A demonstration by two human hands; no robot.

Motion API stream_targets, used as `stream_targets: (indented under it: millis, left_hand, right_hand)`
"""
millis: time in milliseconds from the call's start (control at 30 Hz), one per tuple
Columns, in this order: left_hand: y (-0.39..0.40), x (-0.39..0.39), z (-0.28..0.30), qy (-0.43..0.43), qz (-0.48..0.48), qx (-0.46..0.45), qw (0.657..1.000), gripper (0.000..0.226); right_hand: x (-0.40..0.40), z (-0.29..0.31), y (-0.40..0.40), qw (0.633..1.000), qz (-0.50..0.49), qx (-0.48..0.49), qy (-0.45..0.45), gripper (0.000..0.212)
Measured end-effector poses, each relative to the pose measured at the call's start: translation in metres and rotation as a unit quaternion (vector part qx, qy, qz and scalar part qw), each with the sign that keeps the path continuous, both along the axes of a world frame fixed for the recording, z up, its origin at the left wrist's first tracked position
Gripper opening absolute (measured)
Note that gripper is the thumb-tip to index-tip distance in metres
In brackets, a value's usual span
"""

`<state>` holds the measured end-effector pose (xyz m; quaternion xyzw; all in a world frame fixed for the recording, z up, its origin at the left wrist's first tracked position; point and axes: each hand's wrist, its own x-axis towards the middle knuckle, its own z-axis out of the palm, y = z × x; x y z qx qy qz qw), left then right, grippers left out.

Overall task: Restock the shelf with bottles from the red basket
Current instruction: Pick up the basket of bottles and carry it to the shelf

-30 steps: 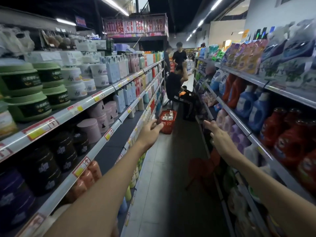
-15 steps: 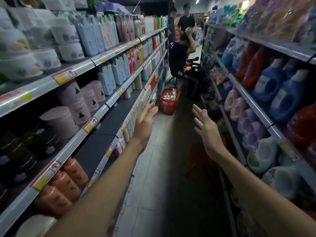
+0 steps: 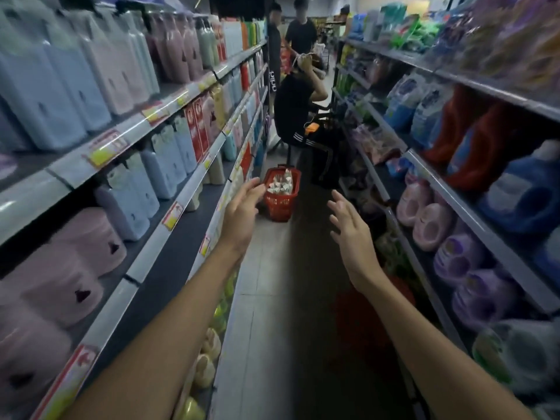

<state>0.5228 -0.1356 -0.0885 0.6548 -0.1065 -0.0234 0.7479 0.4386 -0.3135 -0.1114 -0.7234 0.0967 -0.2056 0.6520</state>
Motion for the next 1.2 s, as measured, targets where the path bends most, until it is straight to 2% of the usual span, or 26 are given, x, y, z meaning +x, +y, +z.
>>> stream_targets:
  millis: [167,367,700,833,1100,1200]
  left_hand:
    - [-0.035,0.131,-0.027,0.005,-0.001,0.005,1.000,0.046]
    - [-0.100,0.312,-0.064,0.013,0.003,0.020,1.000,0.039]
    - [-0.191,0.595,-0.079,0.064,0.031,0.023,0.997,0.030]
    - [-0.219,0.706,-0.094,0.062,0.025,0.028,0.997,0.039]
    - [-0.259,0.955,-0.137,0.068,-0.009,0.097,0.993,0.040]
    - [-0.274,1.042,-0.152,0.083,-0.019,0.128,0.988,0.040]
  right_hand:
    - [0.125,-0.020,-0.032,1.000,-0.018,0.005,0.006,0.044]
    - [0.302,-0.049,-0.082,0.999,0.009,0.042,-0.003,0.037]
    - [0.581,-0.046,-0.173,0.997,0.020,0.071,0.023,0.038]
    - [0.683,-0.060,-0.194,0.996,0.017,0.083,0.033,0.039]
    - [0.914,-0.104,-0.227,0.986,-0.049,0.139,0.073,0.039]
    - [0.997,-0.120,-0.240,0.980,-0.076,0.161,0.090,0.029]
